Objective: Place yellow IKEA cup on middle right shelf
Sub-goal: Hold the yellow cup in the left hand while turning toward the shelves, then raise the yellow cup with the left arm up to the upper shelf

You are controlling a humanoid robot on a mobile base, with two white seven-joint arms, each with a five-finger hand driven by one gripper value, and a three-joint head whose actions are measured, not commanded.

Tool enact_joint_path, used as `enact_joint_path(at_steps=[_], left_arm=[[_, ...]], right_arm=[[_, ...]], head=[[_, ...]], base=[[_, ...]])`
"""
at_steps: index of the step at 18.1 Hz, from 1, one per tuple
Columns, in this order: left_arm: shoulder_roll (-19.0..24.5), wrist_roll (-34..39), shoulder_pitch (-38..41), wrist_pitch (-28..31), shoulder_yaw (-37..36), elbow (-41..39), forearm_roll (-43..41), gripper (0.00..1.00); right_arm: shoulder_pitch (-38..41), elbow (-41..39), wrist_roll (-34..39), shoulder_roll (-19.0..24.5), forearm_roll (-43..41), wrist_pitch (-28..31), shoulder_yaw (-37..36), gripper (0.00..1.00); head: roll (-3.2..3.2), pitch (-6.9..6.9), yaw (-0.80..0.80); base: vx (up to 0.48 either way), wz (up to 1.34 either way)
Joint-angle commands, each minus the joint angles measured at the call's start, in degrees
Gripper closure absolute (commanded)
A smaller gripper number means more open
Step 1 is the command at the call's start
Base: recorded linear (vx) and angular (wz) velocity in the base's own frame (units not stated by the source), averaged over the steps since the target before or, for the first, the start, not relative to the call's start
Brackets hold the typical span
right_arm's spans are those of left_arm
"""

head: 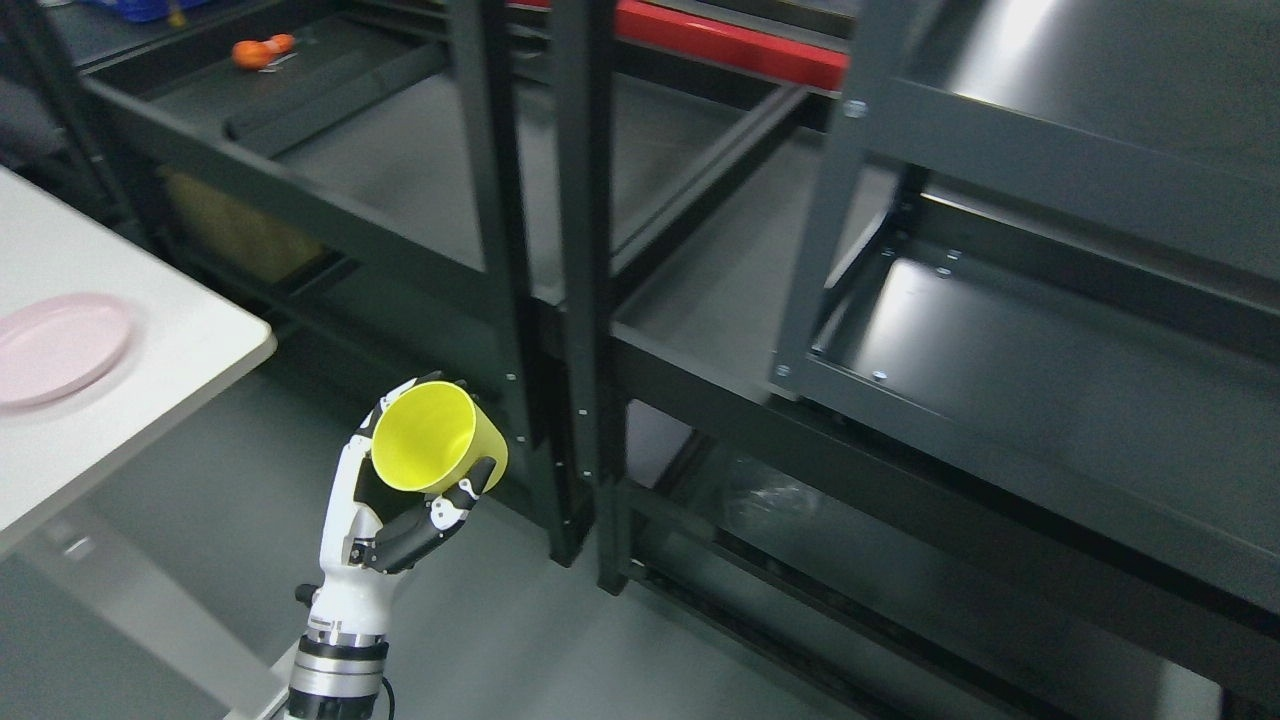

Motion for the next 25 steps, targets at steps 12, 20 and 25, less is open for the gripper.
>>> enact_joint_path(at_steps=[12,20,25], left_arm=[[1.0,0.0,0.1,-1.6,-6.0,0.5,0.0,1.00],[1.0,-0.1,-5.4,-5.4,-17.7,-0.4,-0.1,1.00],[1.0,-0.1,-16.0,-6.0,-27.3,-0.4,-0.1,1.00]], right_arm=[[0.8,0.0,0.0,-1.0,-1.4,0.0,1.0,0.01],[0.8,0.0,0.0,-1.0,-1.4,0.0,1.0,0.01],[0.8,0.0,0.0,-1.0,-1.4,0.0,1.1,0.01]], head=[[0.00,-0.03,0.00],[0.00,-0.03,0.00],[0.00,-0.04,0.00]], base=[[-0.026,-0.74],[0.090,-0.12],[0.078,0.08]])
